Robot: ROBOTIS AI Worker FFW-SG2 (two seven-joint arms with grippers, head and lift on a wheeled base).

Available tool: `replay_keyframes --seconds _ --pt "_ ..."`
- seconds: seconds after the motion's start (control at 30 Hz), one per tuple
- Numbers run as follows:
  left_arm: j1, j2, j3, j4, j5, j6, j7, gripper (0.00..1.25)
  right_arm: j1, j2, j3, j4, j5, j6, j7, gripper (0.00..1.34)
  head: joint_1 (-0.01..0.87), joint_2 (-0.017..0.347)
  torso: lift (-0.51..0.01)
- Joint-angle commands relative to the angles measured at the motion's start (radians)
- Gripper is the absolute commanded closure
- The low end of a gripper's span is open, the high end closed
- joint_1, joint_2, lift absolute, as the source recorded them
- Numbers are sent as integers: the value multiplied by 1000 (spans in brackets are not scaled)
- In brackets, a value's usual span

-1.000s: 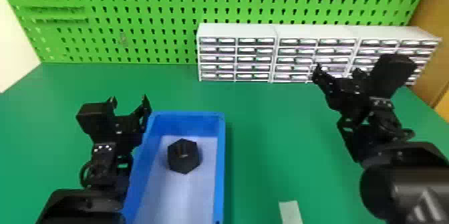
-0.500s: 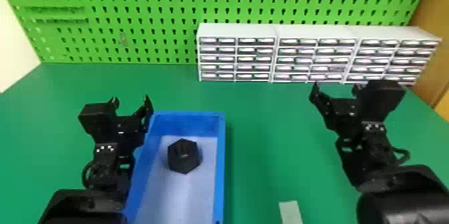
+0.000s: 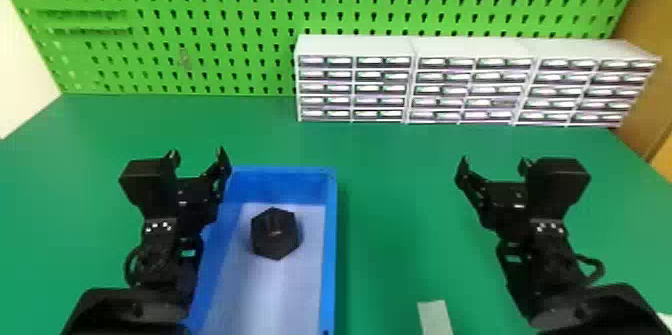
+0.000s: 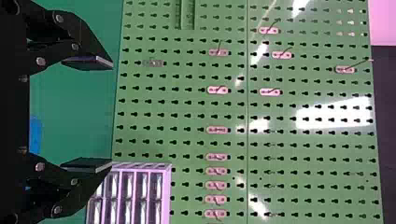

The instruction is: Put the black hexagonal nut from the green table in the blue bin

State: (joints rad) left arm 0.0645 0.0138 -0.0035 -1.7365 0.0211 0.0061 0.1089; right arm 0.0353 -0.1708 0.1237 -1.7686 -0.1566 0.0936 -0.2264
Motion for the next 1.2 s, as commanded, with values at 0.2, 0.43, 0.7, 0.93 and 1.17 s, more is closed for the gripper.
replay_keyframes --seconds 0.2,0.43,0.7,0.93,1.17 --pt "11 0 -24 0 13 0 -2 506 15 10 -13 0 -4 -6 -1 282 657 57 -95" --pt "11 0 -39 0 14 0 -2 506 11 11 -19 0 6 -14 -1 282 657 57 -95" --pt "11 0 -38 0 17 -6 -2 506 9 13 -22 0 12 -18 -1 282 657 57 -95" --pt "18 0 -38 0 17 -15 -2 506 9 13 -29 0 14 -18 -1 282 657 57 -95" --pt "26 0 -43 -3 22 -20 -2 506 21 11 -30 -3 14 -26 -1 282 657 57 -95"
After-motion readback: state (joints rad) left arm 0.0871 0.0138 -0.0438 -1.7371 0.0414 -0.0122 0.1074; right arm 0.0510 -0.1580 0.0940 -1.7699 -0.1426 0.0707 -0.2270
